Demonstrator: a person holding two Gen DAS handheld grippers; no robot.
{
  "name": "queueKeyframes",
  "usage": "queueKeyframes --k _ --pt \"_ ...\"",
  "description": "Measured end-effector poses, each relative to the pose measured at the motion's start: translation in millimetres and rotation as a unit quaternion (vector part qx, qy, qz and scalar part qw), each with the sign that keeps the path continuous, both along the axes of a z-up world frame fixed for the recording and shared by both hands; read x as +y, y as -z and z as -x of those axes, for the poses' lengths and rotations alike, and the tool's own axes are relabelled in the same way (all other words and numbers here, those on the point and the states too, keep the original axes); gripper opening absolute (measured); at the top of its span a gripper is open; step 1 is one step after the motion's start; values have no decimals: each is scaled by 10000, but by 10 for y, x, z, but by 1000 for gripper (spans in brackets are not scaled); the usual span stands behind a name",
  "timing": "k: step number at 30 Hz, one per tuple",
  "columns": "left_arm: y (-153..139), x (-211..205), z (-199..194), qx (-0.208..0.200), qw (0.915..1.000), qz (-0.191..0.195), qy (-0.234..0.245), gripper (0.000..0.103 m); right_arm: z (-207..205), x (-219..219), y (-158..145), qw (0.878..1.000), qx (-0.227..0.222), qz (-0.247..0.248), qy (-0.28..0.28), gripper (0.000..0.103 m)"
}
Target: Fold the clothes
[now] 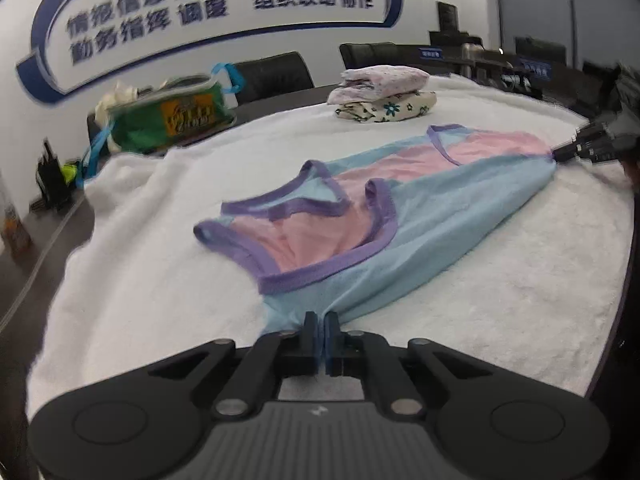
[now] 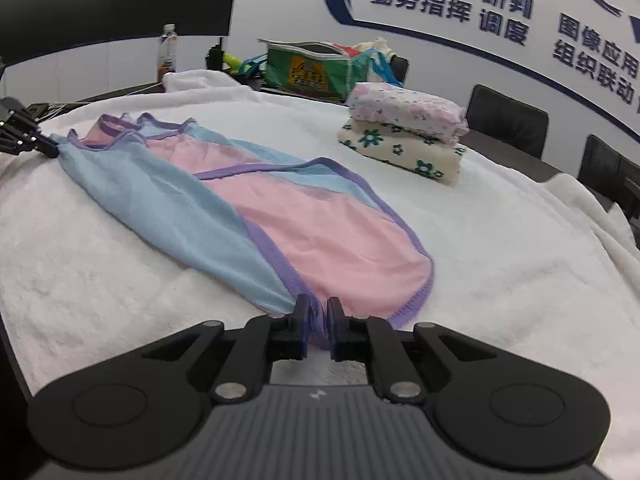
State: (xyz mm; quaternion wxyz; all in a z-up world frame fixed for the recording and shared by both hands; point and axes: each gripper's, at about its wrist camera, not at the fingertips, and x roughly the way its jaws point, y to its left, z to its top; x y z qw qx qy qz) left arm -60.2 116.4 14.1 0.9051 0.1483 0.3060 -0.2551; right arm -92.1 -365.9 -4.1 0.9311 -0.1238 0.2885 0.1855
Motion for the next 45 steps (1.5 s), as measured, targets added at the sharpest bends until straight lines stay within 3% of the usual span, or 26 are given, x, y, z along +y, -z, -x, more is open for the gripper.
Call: queueKeyframes --k 2,6,8,13,16,18,20,22,24,25,29,31,34,36,39,40,41,42,43,45 --pt "-45 26 50 30 9999 92 -24 8 37 -32 -37 9999 -3 -109 10 11" --pt "-285 -5 140 -174 9976 659 -78 16 97 1 -169 9992 -219 -325 -38 12" --pt "-339 -160 121 -393 9961 778 -153 30 61 111 -186 9987 -250 -386 -197 12" --pt "-76 -431 -74 -74 9997 178 -171 29 -94 395 -37 9984 -2 -148 -541 12" --pt "-64 -258 -103 180 9983 458 -304 29 -90 344 -48 9990 59 -228 -380 13" --pt "-282 -94 -172 349 9934 1057 -257 34 -62 285 -158 9995 -18 -297 -133 21" --pt "-578 34 -368 561 9852 1594 -292 58 -102 265 -316 9990 -188 -387 109 47" --pt "-866 12 -665 412 9859 1547 -480 58 -208 284 -521 9972 -449 -496 347 48" --pt "-1004 -100 -1037 220 9917 1202 -396 59 -491 355 -485 9982 -259 -432 333 48" --pt "-958 -177 -1271 497 9915 1154 -343 60 -633 391 -466 9985 -164 -400 327 48" --pt "-735 -518 -2127 1439 9854 869 -269 57 -1199 532 -393 9989 217 -272 299 48" --pt "-598 -729 -2313 1490 9867 622 -210 52 -1483 603 -356 9985 407 -208 285 48" --pt "-488 -854 -2448 1687 9807 981 149 53 -1907 709 -301 9972 692 -111 264 48" --pt "-419 -892 -2456 1650 9816 926 261 54 -2190 780 -264 9958 881 -48 249 48" --pt "-316 -949 -2469 1596 9826 843 430 52 -2297 719 -147 9937 1100 -153 118 44" --pt "-282 -967 -2473 1577 9829 814 486 47 -2306 713 -120 9934 1137 -138 97 34" --pt "-236 -964 -2468 1569 9837 737 478 30 -2298 705 -115 9930 1160 -206 63 23" --pt "-190 -960 -2464 1559 9844 660 470 22 -2291 697 -110 9926 1184 -274 28 18" --pt "-161 -943 -2480 1537 9853 637 397 12 -2283 688 -106 9921 1208 -341 -6 7" --pt "-138 -918 -2500 1560 9837 813 373 8 -2259 708 -112 9929 1138 -348 76 4"
